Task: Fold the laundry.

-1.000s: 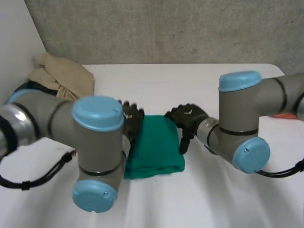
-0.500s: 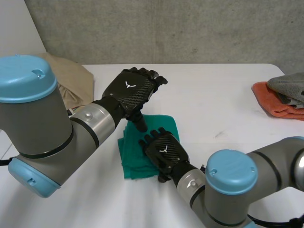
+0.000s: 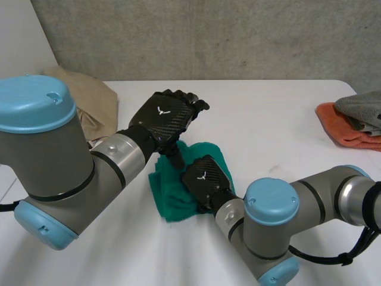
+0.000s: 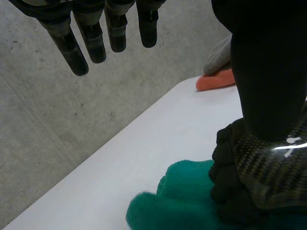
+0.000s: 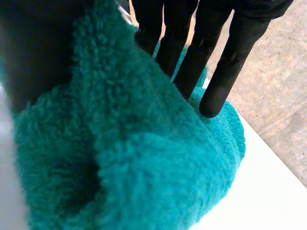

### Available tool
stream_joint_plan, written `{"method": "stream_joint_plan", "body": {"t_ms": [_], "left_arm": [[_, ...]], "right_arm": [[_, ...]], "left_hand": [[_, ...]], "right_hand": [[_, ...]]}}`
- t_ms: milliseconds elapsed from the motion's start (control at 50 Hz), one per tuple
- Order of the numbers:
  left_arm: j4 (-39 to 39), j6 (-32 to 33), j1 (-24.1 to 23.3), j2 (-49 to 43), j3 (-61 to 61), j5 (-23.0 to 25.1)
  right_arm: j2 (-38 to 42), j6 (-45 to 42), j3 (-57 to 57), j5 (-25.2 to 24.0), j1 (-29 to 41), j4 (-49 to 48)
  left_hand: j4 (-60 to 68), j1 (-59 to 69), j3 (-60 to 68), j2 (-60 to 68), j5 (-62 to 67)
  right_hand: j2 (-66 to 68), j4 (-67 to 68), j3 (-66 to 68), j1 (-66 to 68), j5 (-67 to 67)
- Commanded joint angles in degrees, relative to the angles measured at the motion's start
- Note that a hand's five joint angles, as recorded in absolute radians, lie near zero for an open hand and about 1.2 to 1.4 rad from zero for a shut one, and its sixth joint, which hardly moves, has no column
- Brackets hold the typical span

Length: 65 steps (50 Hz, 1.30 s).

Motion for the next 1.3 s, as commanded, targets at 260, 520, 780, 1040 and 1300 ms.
{"method": "stream_joint_plan", "body": {"t_ms": [260,520,780,1040,1300], "left_arm": [[0.0,0.0,0.0,0.5,0.0,-0.2],[0.1,-0.1,0.0,0.4,-0.9,-0.1],[0.2,0.0,0.2,0.4,-0.9,0.1],[0.2,0.0,0.3,0.3,-0.9,0.2],[0.2,0.0,0.4,0.3,-0.9,0.2]], "right_arm": [[-2.7,0.8,-2.5,-0.1,-1.9,4.8],[-1.8,0.6,-2.1,-0.2,-2.2,5.6],[-2.7,0.3,-0.5,-0.6,-2.6,7.1],[0.8,-0.2,-4.3,-0.9,-2.6,6.3],[3.5,-0.1,-8.9,-1.0,-2.8,6.3]], "left_hand": [[2.9,3.2,2.5,2.8,2.4],[2.9,3.2,2.5,2.8,2.4],[3.4,3.7,3.0,3.3,2.9],[3.5,3.9,3.1,3.5,3.1],[3.7,4.1,3.3,3.6,3.3]], "right_hand": [[-28.6,-28.6,-28.1,-23.8,4.4],[-37.6,-37.7,-37.2,-32.9,-4.7],[-43.4,-43.4,-42.9,-38.6,-10.4],[-31.9,-32.0,-31.5,-27.2,1.1],[-28.1,-28.1,-27.6,-23.3,4.9]]}}
